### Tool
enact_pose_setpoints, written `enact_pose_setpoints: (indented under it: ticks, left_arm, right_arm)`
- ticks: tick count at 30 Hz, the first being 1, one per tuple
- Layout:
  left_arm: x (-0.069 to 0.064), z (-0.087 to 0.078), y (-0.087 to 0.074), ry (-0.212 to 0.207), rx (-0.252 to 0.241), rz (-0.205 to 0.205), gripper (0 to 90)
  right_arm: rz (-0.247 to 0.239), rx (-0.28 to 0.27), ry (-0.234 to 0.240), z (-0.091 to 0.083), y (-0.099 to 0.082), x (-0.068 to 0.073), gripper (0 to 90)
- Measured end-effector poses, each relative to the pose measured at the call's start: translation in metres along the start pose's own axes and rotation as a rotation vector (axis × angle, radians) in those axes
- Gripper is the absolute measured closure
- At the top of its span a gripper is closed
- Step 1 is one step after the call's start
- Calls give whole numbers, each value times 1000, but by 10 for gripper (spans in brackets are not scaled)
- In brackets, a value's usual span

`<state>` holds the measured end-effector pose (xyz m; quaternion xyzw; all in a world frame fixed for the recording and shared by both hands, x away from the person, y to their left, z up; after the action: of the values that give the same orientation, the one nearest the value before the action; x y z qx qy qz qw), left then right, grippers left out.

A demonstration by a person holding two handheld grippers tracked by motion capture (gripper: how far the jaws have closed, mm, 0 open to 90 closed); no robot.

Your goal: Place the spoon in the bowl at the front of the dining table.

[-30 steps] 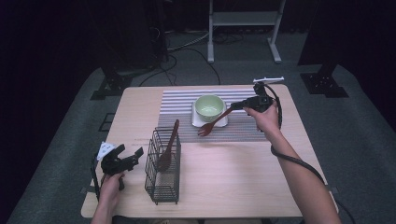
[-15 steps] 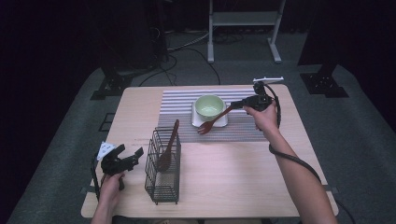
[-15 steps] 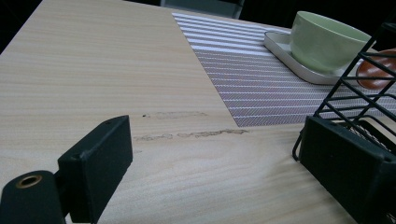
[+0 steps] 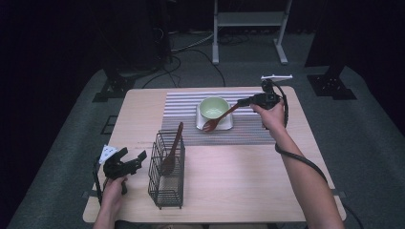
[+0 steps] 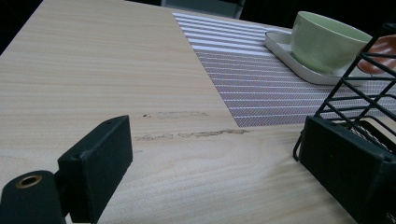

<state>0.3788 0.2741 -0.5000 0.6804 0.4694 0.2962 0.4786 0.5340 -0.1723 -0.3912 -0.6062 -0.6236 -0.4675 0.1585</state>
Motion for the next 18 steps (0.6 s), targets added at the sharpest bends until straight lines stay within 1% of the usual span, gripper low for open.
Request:
enact_pose_setpoints:
  ticks: [6,8,12,18]
  left_arm:
    - [0,0,0,0,0,-1,91]
    - [0,0,0,1,-1,-3,91]
    - [1,0,0,1,-2,-4,91]
    - [1,0,0,0,-3,-5,91]
  right_arm:
    - [-2,-14,5,-1,6,5,834]
    - [-3,-24,18,-3,9,8,834]
    - [-9,-36,16,-5,14,13,834]
    - [-8,-57,9,-7,21,15,834]
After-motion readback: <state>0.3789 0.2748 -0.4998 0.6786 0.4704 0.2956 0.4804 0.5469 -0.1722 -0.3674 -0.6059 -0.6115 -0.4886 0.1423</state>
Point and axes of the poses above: each handheld gripper's, and its own axes: z roughly forward along the jaws, y roughly out of its top, x roughly to its left, the point moved 6 cm from there along z, roughly forward along the jaws, and after that the axes turned 11 degrees about z, right-handed, at the moved point
